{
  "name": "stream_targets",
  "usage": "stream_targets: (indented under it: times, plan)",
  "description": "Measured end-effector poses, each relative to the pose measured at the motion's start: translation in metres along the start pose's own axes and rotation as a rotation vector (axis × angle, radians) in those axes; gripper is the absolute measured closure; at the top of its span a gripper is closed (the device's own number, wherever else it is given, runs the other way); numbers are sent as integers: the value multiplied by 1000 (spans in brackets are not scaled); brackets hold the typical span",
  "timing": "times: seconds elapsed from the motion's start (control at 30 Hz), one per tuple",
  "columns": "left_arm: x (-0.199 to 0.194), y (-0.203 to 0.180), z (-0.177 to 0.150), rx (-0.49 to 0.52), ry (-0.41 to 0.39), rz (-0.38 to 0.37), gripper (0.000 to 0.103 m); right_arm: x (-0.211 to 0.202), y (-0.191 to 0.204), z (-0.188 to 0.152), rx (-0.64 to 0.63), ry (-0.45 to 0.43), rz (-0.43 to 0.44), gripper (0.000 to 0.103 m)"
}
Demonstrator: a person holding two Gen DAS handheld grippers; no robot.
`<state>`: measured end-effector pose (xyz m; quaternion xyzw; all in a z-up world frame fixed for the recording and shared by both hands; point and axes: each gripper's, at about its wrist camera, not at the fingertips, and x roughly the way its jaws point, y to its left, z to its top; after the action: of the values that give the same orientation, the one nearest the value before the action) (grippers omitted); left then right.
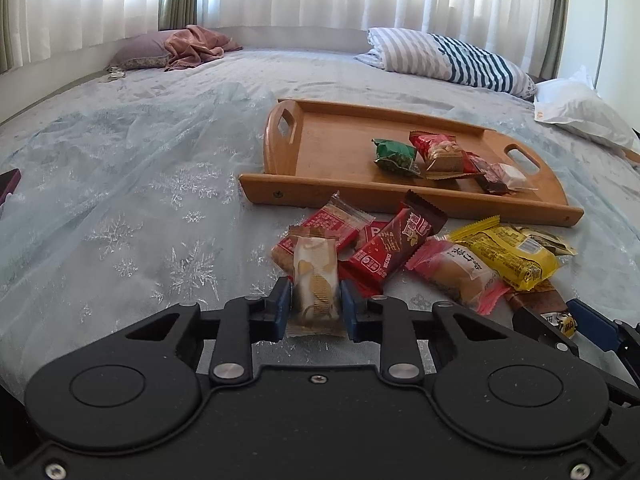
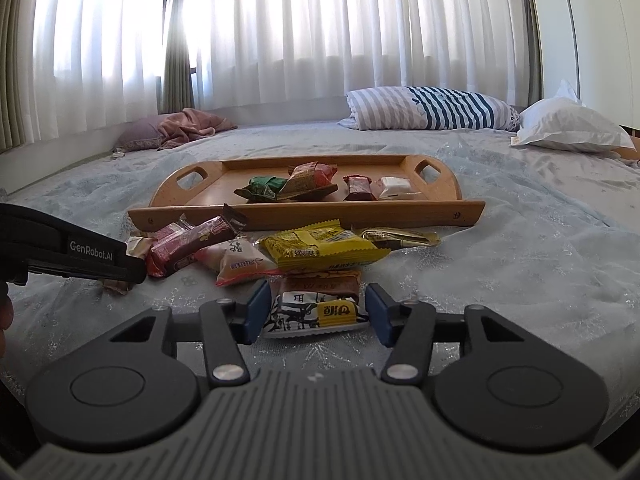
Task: Organize snacks
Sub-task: 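Grasp the cookie packet with left tool while right tool grasps white-blue packet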
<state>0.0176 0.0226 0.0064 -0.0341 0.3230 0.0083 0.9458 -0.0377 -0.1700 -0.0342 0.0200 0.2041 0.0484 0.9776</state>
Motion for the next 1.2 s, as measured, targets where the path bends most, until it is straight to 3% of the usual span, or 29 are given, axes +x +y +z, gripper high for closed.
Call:
stream_targets:
  times: [1.03,1.2]
  plan:
    - [4,1,2,8,4,7,81,17,6,12,-92,43,-11,42]
    - [0,0,3,12,2,13,82,14,11,12,-136,68,-17,53]
